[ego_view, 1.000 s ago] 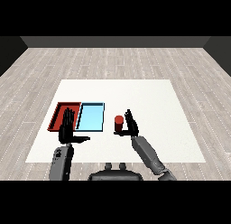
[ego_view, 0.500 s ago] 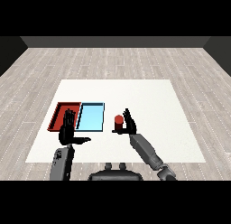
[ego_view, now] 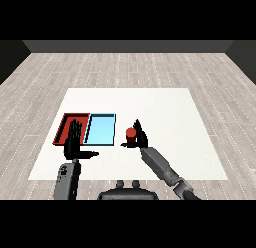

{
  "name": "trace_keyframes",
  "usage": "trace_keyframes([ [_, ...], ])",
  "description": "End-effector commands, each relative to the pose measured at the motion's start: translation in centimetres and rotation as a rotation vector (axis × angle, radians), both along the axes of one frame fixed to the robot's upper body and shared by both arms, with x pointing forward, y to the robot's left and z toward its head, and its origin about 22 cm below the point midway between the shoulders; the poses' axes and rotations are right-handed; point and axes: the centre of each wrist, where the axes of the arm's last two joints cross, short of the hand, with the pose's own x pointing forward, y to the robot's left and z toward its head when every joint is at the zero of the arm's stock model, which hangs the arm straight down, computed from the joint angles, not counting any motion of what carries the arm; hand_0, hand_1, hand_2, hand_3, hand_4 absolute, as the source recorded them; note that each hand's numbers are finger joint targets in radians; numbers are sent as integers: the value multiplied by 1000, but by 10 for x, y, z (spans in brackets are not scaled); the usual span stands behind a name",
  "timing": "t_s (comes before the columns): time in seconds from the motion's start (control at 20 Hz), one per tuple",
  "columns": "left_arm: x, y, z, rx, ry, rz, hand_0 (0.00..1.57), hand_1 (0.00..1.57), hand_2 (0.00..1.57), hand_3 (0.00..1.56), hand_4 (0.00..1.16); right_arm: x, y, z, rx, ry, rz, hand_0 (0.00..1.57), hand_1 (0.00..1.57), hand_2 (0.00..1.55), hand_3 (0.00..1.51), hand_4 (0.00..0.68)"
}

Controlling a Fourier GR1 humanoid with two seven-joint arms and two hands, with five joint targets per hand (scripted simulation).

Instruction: Pick the red can and put it in the red box

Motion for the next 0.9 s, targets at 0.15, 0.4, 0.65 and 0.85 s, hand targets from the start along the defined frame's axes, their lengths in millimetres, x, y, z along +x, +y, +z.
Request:
trace_keyframes([
  [0.15, 7, 10, -7, 17, 3, 11, 0, 0, 0, 0, 0, 18, 7, 24, -6, 9, -5, 0, 0, 0, 0, 0],
  [0.4, 15, -4, -6, -5, -1, -7, 0, 0, 0, 0, 0, 30, 7, 5, -43, 11, 3, 0, 0, 0, 0, 0],
  [0.65, -14, -6, 6, -28, -14, -2, 0, 0, 0, 0, 0, 37, 6, 16, -47, 61, 4, 0, 0, 0, 0, 0],
  [0.85, -5, 20, -10, -27, -12, -2, 0, 0, 0, 0, 0, 20, 9, 9, -52, 64, -4, 0, 0, 0, 0, 0],
])
